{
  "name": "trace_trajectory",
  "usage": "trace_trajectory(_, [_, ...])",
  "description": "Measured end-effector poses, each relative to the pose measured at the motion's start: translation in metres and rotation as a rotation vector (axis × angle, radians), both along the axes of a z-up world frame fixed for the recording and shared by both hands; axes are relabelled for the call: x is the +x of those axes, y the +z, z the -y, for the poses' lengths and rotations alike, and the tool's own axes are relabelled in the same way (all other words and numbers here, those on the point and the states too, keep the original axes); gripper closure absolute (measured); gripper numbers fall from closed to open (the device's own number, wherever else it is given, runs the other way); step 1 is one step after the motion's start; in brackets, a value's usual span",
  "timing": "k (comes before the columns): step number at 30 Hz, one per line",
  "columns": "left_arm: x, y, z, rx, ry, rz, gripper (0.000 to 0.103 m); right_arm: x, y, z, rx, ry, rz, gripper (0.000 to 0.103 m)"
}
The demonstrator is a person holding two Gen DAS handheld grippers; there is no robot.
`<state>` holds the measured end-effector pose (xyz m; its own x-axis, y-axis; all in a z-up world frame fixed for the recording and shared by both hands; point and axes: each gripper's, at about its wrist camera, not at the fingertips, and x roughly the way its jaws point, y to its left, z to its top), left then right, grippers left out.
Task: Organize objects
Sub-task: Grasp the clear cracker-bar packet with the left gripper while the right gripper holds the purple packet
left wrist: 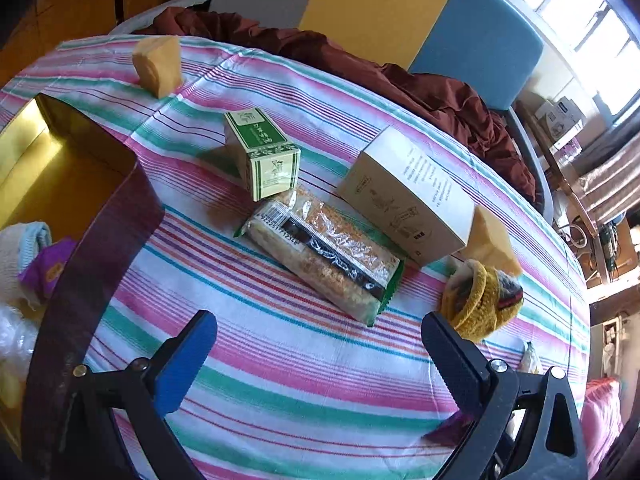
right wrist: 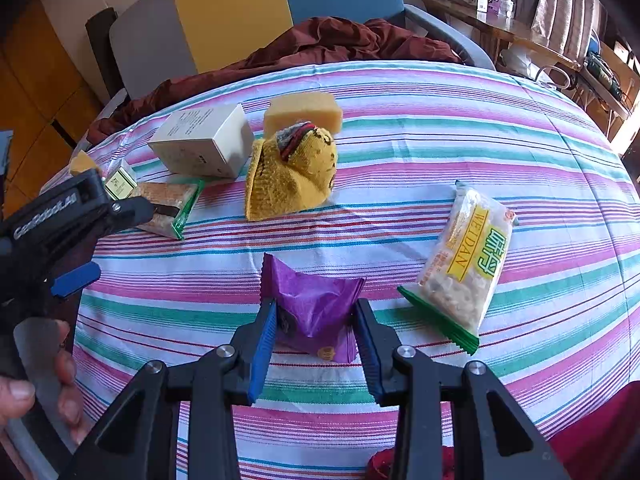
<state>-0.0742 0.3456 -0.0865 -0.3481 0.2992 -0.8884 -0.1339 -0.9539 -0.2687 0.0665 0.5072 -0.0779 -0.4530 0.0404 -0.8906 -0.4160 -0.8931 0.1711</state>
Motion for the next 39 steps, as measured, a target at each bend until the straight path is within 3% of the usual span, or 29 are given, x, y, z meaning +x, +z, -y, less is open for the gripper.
trace_trajectory(5, [-0.022,-0.006,-0.014,-0.011,0.051,0.018,0.000,-0.001,-0.002,-0.005,-0.029,-0.001,-0.002,0.064])
trace_trajectory(10, [-0.037,-0.014,-0.035,-0.067,-0.019,0.008,0.005,-0.003,-0.003,-0.007,-0.059,-0.003,-0.002,0.064])
trace_trajectory(13, [-0.041,-0.018,-0.039,-0.119,-0.041,-0.026,0.014,-0.002,-0.004,-0.010,-0.077,-0.006,-0.004,0.064])
trace_trajectory(15, [-0.039,-0.017,-0.039,-0.153,-0.073,-0.071,0.030,-0.002,-0.004,-0.012,-0.093,-0.013,-0.006,0.064])
trace_trajectory(20, [-0.018,-0.016,-0.025,-0.156,-0.166,-0.153,0.047,-0.002,-0.004,-0.013,-0.101,-0.015,-0.006,0.064])
trace_trajectory(24, [0.005,-0.016,-0.011,-0.141,-0.247,-0.186,0.048,0.000,-0.003,-0.013,-0.103,-0.016,-0.008,0.064])
trace_trajectory(28, [0.024,-0.017,0.006,-0.122,-0.269,-0.215,0.048,0.000,-0.004,-0.014,-0.104,-0.018,-0.009,0.064])
trace_trajectory(29, [0.027,-0.016,0.009,-0.121,-0.272,-0.225,0.044,0.000,-0.004,-0.013,-0.102,-0.016,-0.008,0.064])
trace_trajectory(32, [0.026,-0.019,0.012,-0.152,-0.242,-0.227,0.020,0.000,-0.004,-0.012,-0.095,-0.012,-0.008,0.064])
trace_trajectory(33, [0.023,-0.020,0.012,-0.154,-0.224,-0.225,0.019,0.001,-0.004,-0.013,-0.095,-0.013,-0.009,0.064])
trace_trajectory(37, [0.013,-0.023,0.005,-0.169,-0.213,-0.226,0.022,0.001,-0.004,-0.012,-0.096,-0.014,-0.010,0.064])
trace_trajectory(39, [0.015,-0.023,0.001,-0.193,-0.232,-0.246,0.044,0.000,-0.004,-0.013,-0.097,-0.014,-0.010,0.064])
